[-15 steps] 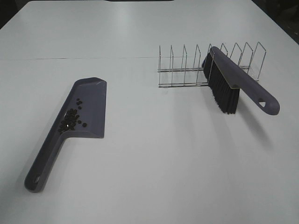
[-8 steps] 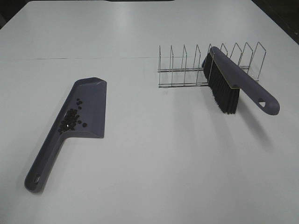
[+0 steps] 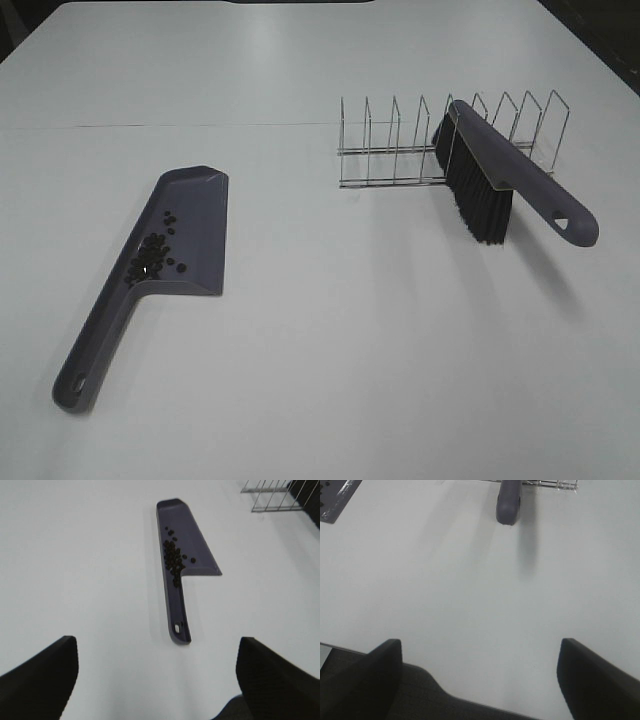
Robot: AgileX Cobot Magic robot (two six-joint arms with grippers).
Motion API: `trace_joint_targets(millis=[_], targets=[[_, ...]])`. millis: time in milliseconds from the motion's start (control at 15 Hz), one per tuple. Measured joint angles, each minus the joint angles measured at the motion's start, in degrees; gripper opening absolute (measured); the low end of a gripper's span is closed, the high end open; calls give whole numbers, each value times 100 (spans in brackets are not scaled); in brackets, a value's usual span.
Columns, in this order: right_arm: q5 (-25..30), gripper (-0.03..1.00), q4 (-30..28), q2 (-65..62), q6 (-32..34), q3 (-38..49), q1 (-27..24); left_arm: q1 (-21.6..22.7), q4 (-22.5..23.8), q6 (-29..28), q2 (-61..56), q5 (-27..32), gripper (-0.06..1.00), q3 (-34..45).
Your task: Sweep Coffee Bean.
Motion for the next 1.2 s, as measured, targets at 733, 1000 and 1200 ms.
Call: trace_joint_targets(millis=[733, 1000, 1200], targets=[[6, 77, 23, -808, 0, 0, 0, 0, 0, 865, -476, 0, 77, 40], [6, 77, 74, -808, 0, 0, 0, 0, 0, 865, -476, 0, 77, 40], [6, 77, 80, -808, 0, 0, 0, 355, 0, 865, -476, 0, 77, 40]])
